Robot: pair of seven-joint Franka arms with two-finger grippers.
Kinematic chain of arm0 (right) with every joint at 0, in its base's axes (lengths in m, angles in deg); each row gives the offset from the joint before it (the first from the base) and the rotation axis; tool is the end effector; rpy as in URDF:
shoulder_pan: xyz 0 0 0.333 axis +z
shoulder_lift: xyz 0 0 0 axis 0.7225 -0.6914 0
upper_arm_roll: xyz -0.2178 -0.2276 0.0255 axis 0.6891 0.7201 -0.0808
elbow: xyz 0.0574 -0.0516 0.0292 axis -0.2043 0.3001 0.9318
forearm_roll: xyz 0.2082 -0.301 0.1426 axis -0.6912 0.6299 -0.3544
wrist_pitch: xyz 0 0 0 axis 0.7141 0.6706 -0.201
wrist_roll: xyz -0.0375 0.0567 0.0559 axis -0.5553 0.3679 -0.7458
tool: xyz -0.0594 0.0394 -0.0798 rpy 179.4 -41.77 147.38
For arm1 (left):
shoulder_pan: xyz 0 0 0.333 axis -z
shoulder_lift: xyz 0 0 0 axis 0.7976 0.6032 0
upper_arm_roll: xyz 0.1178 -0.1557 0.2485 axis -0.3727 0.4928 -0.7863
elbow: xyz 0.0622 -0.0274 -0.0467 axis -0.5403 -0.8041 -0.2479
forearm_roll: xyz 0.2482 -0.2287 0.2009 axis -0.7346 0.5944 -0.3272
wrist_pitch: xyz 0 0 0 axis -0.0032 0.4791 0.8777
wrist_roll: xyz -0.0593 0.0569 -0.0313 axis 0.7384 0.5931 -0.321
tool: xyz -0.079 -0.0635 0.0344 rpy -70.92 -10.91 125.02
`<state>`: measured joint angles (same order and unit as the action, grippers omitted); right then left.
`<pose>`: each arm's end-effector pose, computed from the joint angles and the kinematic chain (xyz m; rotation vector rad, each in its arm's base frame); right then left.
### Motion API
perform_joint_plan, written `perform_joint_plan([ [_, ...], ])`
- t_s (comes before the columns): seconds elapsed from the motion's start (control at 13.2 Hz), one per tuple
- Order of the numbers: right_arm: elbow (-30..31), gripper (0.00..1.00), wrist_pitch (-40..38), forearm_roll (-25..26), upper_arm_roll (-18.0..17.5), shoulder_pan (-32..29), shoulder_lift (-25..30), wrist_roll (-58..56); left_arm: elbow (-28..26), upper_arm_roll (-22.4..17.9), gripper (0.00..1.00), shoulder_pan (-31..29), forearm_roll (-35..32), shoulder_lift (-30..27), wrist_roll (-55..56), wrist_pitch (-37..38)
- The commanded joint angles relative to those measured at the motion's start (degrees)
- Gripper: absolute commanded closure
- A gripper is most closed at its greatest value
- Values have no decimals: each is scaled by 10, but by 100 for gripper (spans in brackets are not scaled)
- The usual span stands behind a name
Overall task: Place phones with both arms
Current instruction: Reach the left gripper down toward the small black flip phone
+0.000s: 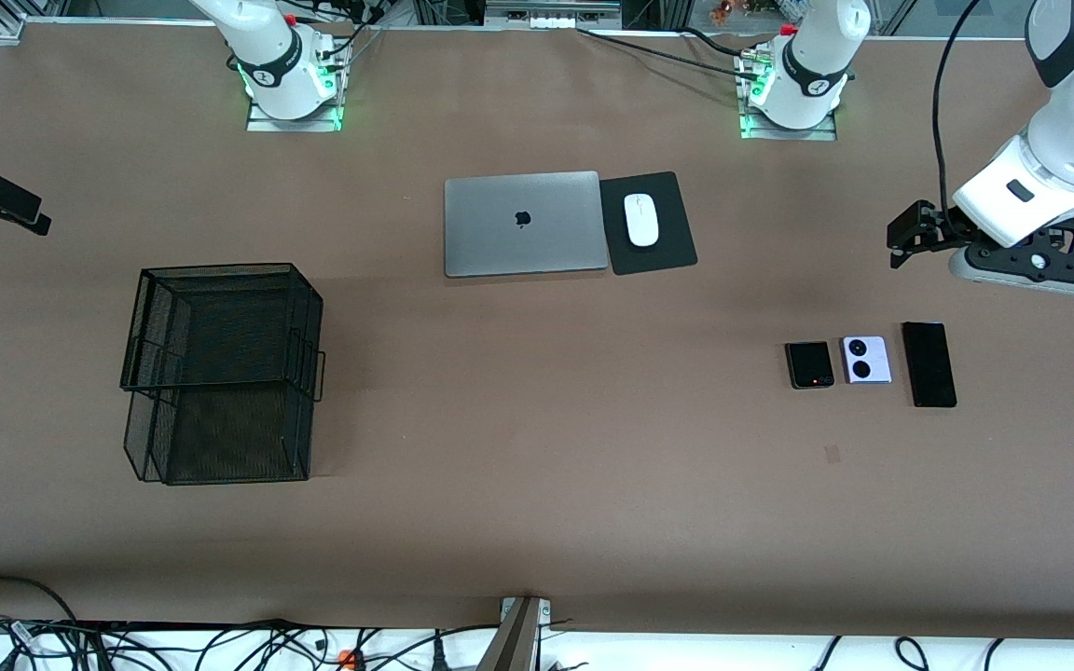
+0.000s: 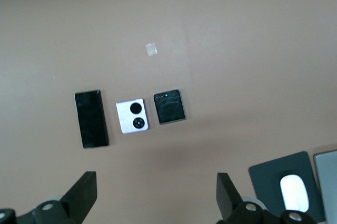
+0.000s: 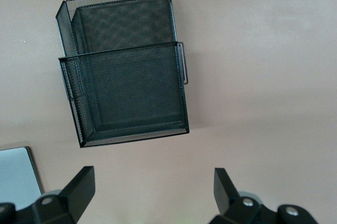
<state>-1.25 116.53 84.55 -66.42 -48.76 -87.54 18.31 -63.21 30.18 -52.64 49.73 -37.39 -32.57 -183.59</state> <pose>0.5599 -0.0554 0.6137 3.1003 -0.1459 -0.0684 0.5632 -0.0612 0.5659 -3.0814 0.1684 -0.0051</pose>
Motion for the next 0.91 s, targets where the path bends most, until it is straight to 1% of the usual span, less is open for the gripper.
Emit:
perform_joint_plan([
  [0.0,-7,0,3,5,-1,-2,-2,-7,17,3,0,4,-13,14,48,19],
  [0.38,-7,0,4,3,-1,-1,-10,-7,17,2,0,-3,-13,33,45,9],
  [0.53,-7,0,5,3,-1,-2,-11,-7,18,4,0,7,-15,44,52,10],
  [0.68,-7,0,3,3,-1,-1,-11,-7,19,3,0,2,-15,66,44,7],
  [0.84,-7,0,3,3,-1,-1,-11,-6,17,2,0,-3,-15,86,43,-16],
])
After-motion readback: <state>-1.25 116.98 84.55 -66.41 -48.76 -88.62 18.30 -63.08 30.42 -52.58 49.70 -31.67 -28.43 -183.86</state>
